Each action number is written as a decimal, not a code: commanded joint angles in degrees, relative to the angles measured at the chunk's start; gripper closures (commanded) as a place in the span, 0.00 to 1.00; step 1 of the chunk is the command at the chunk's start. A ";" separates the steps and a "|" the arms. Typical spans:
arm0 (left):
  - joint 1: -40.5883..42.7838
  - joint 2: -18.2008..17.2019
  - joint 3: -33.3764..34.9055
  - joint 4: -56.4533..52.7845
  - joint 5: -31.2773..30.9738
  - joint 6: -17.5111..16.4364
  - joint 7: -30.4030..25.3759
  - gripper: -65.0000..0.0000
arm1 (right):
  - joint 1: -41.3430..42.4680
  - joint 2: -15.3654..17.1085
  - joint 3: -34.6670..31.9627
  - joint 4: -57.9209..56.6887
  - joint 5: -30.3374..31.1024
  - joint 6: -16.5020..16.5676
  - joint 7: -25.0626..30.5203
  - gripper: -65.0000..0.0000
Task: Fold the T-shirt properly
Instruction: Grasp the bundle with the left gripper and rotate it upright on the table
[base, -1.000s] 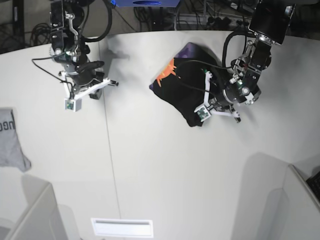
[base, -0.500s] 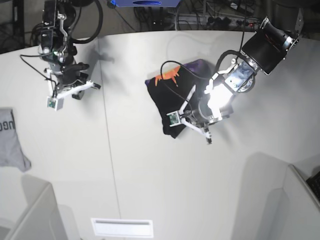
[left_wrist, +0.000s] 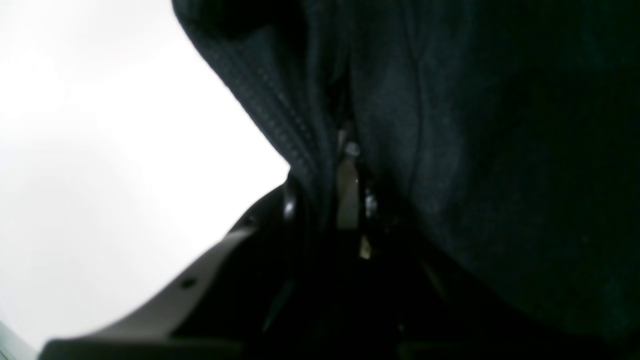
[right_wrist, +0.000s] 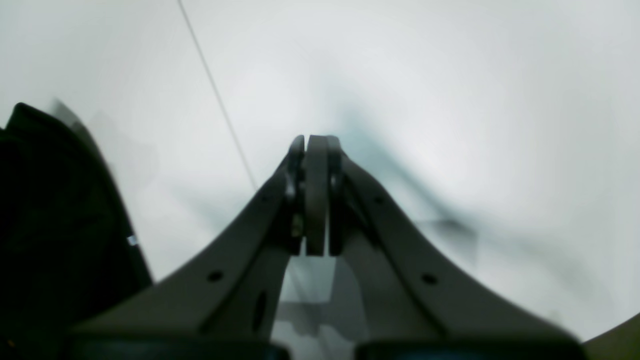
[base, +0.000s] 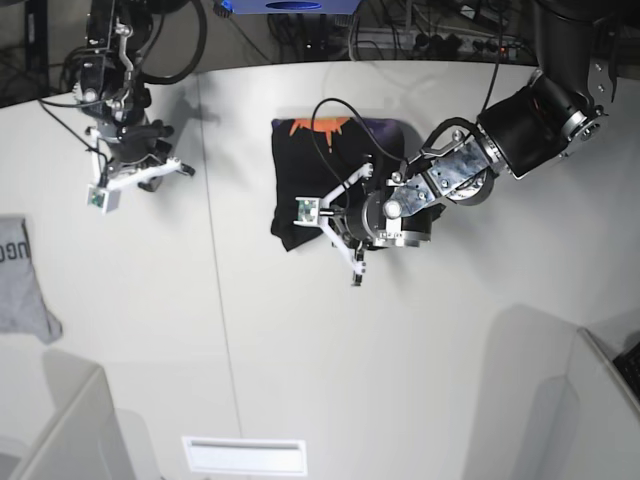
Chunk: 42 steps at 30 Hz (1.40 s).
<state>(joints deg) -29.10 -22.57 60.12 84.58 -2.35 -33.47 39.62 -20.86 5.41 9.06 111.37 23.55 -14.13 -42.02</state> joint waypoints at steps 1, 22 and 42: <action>-1.45 -0.07 -0.03 0.74 0.55 -1.38 -0.71 1.00 | 0.25 0.08 0.22 1.02 -0.03 0.11 1.18 1.00; -4.61 0.28 -0.56 0.92 0.46 -6.53 -0.63 1.00 | 0.25 -2.46 -0.14 1.02 -0.03 0.11 1.18 1.00; -8.66 0.98 -11.11 9.53 -0.16 -6.53 -0.28 0.21 | 0.16 -2.38 -0.22 0.94 -0.12 0.11 1.10 1.00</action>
<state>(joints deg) -36.12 -21.37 49.60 93.21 -2.85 -40.53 39.83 -20.86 2.79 8.75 111.37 23.53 -14.15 -41.95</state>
